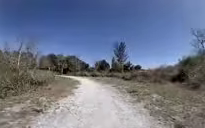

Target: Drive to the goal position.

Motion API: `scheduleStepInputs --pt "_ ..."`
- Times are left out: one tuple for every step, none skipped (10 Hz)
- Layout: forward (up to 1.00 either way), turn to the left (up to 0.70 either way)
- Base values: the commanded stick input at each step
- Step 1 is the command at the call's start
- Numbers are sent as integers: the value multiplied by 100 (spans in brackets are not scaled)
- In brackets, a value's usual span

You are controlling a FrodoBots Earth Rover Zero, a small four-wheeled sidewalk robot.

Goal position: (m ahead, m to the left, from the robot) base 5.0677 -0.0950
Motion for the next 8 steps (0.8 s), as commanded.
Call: scheduleStepInputs --pt "70 0" --pt "70 0" --pt "70 0" --pt "70 0" --pt "70 0" --pt "70 0" --pt "70 0" --pt "70 0"
